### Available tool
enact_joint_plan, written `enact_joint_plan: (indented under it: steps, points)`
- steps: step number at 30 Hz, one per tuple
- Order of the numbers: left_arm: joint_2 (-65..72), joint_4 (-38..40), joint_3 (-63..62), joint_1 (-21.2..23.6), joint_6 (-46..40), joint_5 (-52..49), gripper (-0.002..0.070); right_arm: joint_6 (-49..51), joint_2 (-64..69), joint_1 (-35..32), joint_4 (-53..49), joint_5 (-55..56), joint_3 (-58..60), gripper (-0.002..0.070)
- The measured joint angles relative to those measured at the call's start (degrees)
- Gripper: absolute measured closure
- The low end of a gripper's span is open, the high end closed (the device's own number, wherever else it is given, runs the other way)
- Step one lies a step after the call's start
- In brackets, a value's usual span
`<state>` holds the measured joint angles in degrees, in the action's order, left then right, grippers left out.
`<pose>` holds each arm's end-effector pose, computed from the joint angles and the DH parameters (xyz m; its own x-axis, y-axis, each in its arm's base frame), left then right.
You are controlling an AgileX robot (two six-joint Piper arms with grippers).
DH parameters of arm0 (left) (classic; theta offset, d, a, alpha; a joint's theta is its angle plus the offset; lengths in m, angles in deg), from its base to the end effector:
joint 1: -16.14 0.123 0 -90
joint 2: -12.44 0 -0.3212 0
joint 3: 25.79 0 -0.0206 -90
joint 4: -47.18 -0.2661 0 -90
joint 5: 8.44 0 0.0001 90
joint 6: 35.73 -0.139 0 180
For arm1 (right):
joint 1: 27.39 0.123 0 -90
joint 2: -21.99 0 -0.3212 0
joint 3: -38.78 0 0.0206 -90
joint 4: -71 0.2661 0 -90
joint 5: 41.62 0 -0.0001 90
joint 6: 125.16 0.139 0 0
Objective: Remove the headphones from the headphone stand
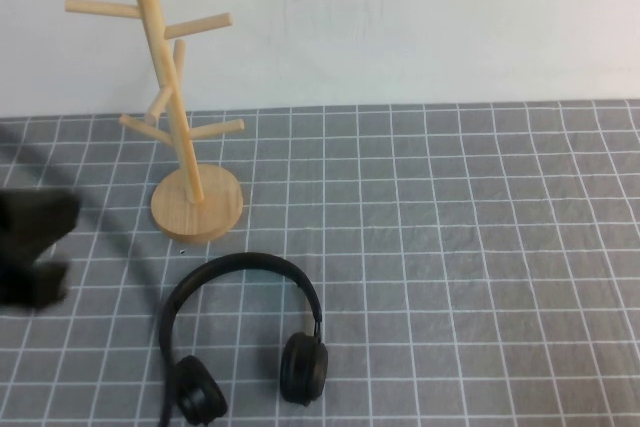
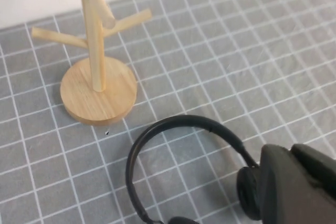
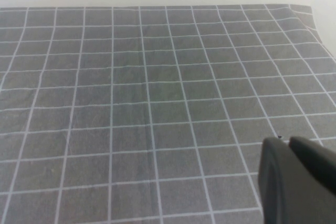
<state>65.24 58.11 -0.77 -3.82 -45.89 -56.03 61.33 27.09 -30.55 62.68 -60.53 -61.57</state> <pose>0.1573 -0.0778 0.3763 -0.5157 0.2376 -0.8232 0.4711 0.8811 -0.0408 0.0777 -0.0108 0.1640 -0.2350 -0.0112 -0.9719 0.0949 0.9949 -0.0345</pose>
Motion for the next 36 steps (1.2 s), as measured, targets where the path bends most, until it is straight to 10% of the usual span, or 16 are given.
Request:
enact_joint_plan:
  steps: [28, 36]
  points:
    - [-27.2, -2.08, 23.12, 0.0, 3.68, 3.8, 0.0677, 0.0, 0.0, 0.0, 0.0, 0.0, 0.0, 0.0682]
    - [-27.2, -2.63, 28.11, 0.0, 1.63, 29.29, 0.0677, 0.0, 0.0, 0.0, 0.0, 0.0, 0.0, 0.0682]
